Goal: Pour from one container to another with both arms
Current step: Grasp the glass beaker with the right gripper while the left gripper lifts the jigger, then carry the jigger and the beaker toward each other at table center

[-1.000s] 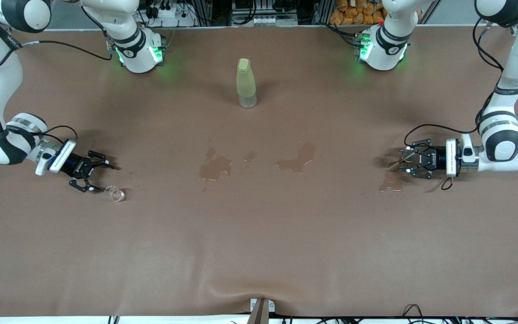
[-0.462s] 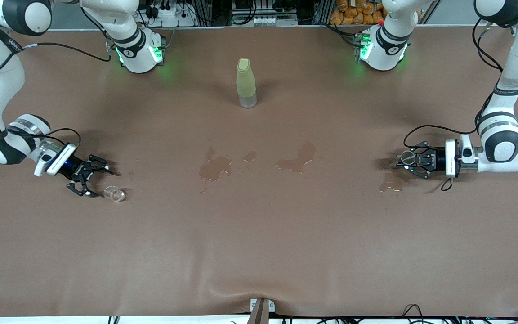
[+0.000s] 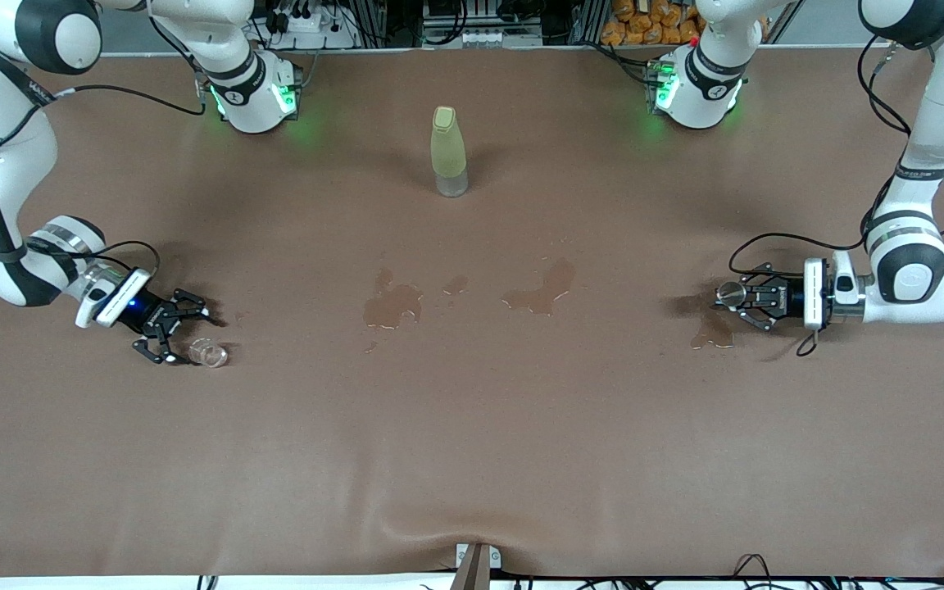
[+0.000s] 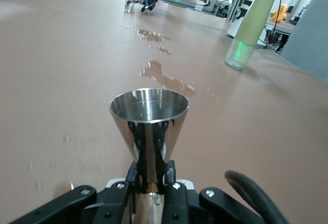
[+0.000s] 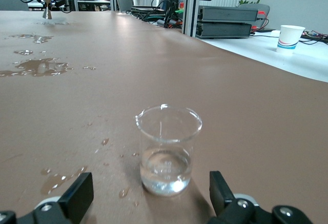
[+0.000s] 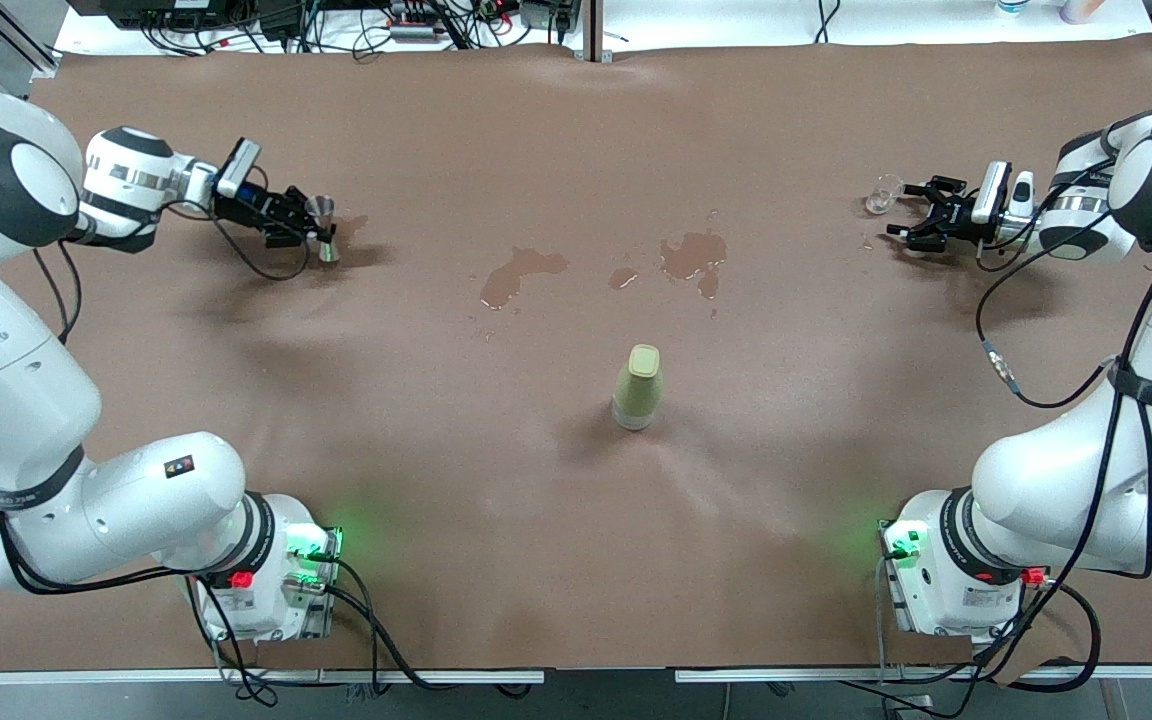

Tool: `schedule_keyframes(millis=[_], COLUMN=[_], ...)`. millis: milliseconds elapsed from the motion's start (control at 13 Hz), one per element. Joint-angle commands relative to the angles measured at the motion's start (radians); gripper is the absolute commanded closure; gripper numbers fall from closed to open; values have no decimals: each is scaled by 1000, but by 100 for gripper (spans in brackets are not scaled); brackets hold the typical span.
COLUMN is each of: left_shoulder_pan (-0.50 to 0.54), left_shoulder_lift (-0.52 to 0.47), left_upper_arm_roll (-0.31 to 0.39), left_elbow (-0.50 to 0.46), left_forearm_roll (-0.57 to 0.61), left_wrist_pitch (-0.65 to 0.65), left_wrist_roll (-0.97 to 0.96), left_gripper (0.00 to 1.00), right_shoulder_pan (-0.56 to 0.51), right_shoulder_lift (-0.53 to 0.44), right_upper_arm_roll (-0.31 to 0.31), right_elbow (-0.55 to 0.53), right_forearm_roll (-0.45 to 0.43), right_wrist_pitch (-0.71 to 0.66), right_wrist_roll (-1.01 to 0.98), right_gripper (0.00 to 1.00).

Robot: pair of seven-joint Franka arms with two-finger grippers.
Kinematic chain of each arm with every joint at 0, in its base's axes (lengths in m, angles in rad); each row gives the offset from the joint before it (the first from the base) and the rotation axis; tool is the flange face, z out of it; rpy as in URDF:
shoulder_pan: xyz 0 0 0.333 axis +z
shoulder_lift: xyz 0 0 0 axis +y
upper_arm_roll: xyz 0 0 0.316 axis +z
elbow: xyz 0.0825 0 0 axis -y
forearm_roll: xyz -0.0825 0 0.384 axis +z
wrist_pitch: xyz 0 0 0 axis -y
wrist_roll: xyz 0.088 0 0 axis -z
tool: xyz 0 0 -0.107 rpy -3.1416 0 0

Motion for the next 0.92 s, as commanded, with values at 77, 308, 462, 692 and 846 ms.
schedule_keyframes(millis=[77, 308, 462, 692, 846], left_shoulder_pan=[-5, -37, -103, -229, -324], left_shoulder_lift=[-35, -20, -15, -17, -14], left_upper_arm_roll=[-109, -177, -179, -180, -179], left_elbow=[51, 89, 86, 85, 83], left_forearm_roll=[-48, -142, -222, -318, -393], left_wrist_pitch=[-1, 5, 30, 121, 190], left_wrist_roll=[12, 4, 4, 12, 15], left_gripper=[100, 100, 100, 100, 100], right_shoulder_pan=[38, 54, 66, 71, 71], right_shoulder_lift=[39, 47, 53, 56, 56], right_upper_arm_roll=[9, 17, 18, 18, 18], right_elbow=[8, 12, 18, 20, 18], right_forearm_roll=[107, 143, 161, 169, 169], right_wrist_pitch=[-9, -6, -5, -6, -6], right_wrist_roll=[-223, -223, -224, -224, -224], right_gripper=[0, 0, 0, 0, 0])
